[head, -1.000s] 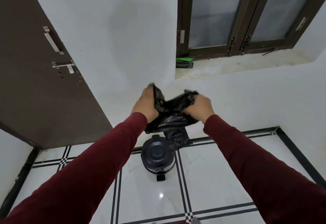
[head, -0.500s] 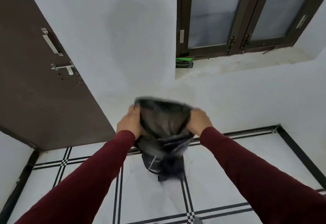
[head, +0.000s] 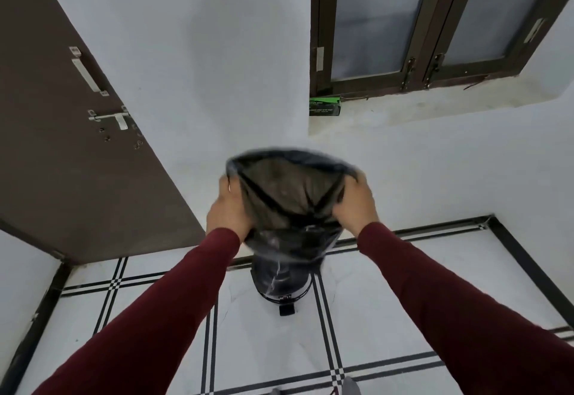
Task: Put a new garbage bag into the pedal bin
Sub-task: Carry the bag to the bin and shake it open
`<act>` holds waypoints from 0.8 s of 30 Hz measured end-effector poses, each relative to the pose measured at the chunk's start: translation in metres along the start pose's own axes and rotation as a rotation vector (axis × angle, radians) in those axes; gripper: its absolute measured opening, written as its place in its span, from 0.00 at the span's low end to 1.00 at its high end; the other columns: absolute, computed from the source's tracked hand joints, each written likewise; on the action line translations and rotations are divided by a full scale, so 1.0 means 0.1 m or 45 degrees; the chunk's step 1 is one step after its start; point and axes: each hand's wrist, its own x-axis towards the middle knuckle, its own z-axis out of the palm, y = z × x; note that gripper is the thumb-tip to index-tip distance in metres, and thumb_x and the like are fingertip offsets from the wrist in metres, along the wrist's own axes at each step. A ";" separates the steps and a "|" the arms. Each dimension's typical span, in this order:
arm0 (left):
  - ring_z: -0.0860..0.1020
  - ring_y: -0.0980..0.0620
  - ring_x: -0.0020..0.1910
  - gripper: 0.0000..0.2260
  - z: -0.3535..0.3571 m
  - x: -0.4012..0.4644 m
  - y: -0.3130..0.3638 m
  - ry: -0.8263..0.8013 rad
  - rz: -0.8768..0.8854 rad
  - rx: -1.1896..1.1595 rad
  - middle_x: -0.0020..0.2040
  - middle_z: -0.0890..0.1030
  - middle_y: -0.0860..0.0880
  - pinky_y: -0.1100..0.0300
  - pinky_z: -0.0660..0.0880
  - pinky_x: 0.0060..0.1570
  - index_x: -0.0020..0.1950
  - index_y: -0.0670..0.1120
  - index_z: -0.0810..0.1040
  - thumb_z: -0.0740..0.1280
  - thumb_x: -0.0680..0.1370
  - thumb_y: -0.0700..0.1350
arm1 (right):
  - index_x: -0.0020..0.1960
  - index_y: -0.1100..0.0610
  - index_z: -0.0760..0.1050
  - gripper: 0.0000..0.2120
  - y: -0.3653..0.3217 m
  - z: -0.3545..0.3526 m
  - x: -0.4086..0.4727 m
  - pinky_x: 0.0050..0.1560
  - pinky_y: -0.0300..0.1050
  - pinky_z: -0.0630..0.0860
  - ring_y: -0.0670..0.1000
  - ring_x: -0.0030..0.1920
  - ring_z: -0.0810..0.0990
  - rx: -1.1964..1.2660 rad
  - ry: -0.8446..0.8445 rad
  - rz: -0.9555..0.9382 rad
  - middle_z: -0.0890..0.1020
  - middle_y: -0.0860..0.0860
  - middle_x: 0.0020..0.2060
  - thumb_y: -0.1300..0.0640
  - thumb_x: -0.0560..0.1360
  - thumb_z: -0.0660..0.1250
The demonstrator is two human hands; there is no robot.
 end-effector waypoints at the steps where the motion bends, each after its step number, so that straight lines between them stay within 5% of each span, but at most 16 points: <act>1: 0.80 0.33 0.51 0.35 -0.04 0.02 0.05 0.191 0.010 -0.083 0.78 0.59 0.42 0.42 0.78 0.48 0.78 0.44 0.56 0.68 0.74 0.37 | 0.63 0.62 0.75 0.21 -0.08 -0.07 -0.01 0.61 0.43 0.75 0.52 0.52 0.79 0.109 0.220 -0.092 0.62 0.54 0.78 0.67 0.70 0.69; 3: 0.79 0.35 0.55 0.35 -0.05 0.05 0.06 0.409 0.088 -0.073 0.78 0.60 0.41 0.41 0.79 0.46 0.76 0.45 0.57 0.69 0.73 0.35 | 0.66 0.61 0.73 0.22 -0.09 -0.09 -0.05 0.64 0.42 0.74 0.49 0.57 0.77 0.108 0.496 -0.291 0.56 0.49 0.80 0.68 0.73 0.68; 4: 0.78 0.37 0.56 0.37 0.00 0.07 0.00 0.320 0.134 0.008 0.77 0.60 0.41 0.40 0.80 0.46 0.78 0.45 0.54 0.69 0.73 0.36 | 0.69 0.60 0.72 0.25 0.01 -0.02 -0.08 0.65 0.44 0.75 0.52 0.61 0.77 -0.012 0.419 -0.336 0.59 0.51 0.79 0.69 0.73 0.67; 7: 0.80 0.37 0.59 0.40 0.26 -0.03 -0.30 -0.624 0.214 0.457 0.77 0.61 0.42 0.44 0.79 0.57 0.81 0.45 0.54 0.70 0.73 0.41 | 0.70 0.56 0.75 0.24 0.29 0.20 -0.29 0.59 0.48 0.79 0.60 0.61 0.81 -0.767 -0.744 -0.125 0.76 0.58 0.69 0.63 0.75 0.64; 8: 0.79 0.37 0.61 0.41 0.33 -0.08 -0.39 -0.856 0.147 0.554 0.78 0.59 0.42 0.47 0.78 0.60 0.81 0.45 0.54 0.71 0.73 0.43 | 0.67 0.58 0.77 0.20 0.36 0.25 -0.35 0.56 0.46 0.79 0.61 0.61 0.82 -0.912 -1.010 -0.057 0.81 0.59 0.64 0.60 0.76 0.64; 9: 0.79 0.37 0.62 0.42 0.34 -0.13 -0.44 -0.936 0.093 0.575 0.78 0.57 0.43 0.47 0.77 0.60 0.82 0.45 0.51 0.71 0.74 0.44 | 0.63 0.60 0.79 0.18 0.38 0.26 -0.37 0.54 0.45 0.78 0.60 0.60 0.82 -0.905 -1.048 -0.017 0.83 0.59 0.60 0.59 0.76 0.63; 13: 0.81 0.34 0.52 0.39 0.22 -0.10 -0.26 -0.324 -0.034 0.236 0.79 0.54 0.44 0.43 0.78 0.51 0.82 0.44 0.51 0.66 0.75 0.36 | 0.62 0.59 0.79 0.20 0.24 0.16 -0.09 0.59 0.49 0.78 0.62 0.60 0.81 -0.330 -0.292 -0.017 0.79 0.59 0.65 0.63 0.70 0.65; 16: 0.80 0.35 0.49 0.38 0.06 -0.02 -0.11 0.211 -0.026 0.052 0.78 0.57 0.42 0.43 0.79 0.44 0.79 0.42 0.57 0.71 0.72 0.34 | 0.71 0.59 0.71 0.29 0.08 0.02 0.00 0.61 0.44 0.77 0.52 0.54 0.80 0.018 0.214 -0.223 0.59 0.49 0.79 0.68 0.70 0.68; 18: 0.80 0.37 0.50 0.38 0.05 -0.01 -0.13 0.203 0.036 0.177 0.75 0.62 0.42 0.42 0.81 0.43 0.79 0.42 0.58 0.72 0.73 0.36 | 0.75 0.58 0.68 0.31 0.07 -0.01 -0.07 0.63 0.39 0.74 0.48 0.57 0.78 0.021 0.333 -0.333 0.57 0.45 0.79 0.69 0.73 0.67; 19: 0.81 0.38 0.51 0.37 0.07 -0.01 -0.16 -0.040 0.081 0.302 0.73 0.66 0.42 0.42 0.82 0.45 0.79 0.42 0.59 0.72 0.73 0.36 | 0.76 0.56 0.68 0.31 0.14 0.03 -0.13 0.64 0.40 0.75 0.51 0.60 0.79 -0.128 0.148 -0.293 0.61 0.47 0.78 0.68 0.74 0.66; 22: 0.82 0.42 0.59 0.42 0.25 -0.22 -0.33 -1.071 0.053 0.708 0.71 0.75 0.40 0.50 0.82 0.55 0.79 0.37 0.61 0.77 0.70 0.39 | 0.67 0.58 0.77 0.19 0.33 0.19 -0.41 0.61 0.50 0.79 0.60 0.62 0.81 -0.920 -1.049 -0.101 0.79 0.58 0.67 0.60 0.77 0.66; 23: 0.81 0.41 0.62 0.46 0.29 -0.28 -0.39 -1.138 0.020 0.743 0.74 0.70 0.41 0.51 0.81 0.56 0.81 0.38 0.56 0.79 0.69 0.40 | 0.65 0.60 0.78 0.17 0.38 0.21 -0.47 0.61 0.49 0.79 0.60 0.62 0.81 -0.996 -1.218 -0.078 0.81 0.60 0.64 0.59 0.76 0.66; 24: 0.79 0.39 0.65 0.49 0.30 -0.30 -0.43 -1.047 -0.003 0.695 0.77 0.64 0.43 0.50 0.80 0.57 0.82 0.40 0.52 0.78 0.69 0.41 | 0.63 0.60 0.79 0.17 0.40 0.20 -0.49 0.60 0.48 0.79 0.60 0.62 0.81 -0.925 -1.153 -0.057 0.82 0.60 0.62 0.59 0.76 0.66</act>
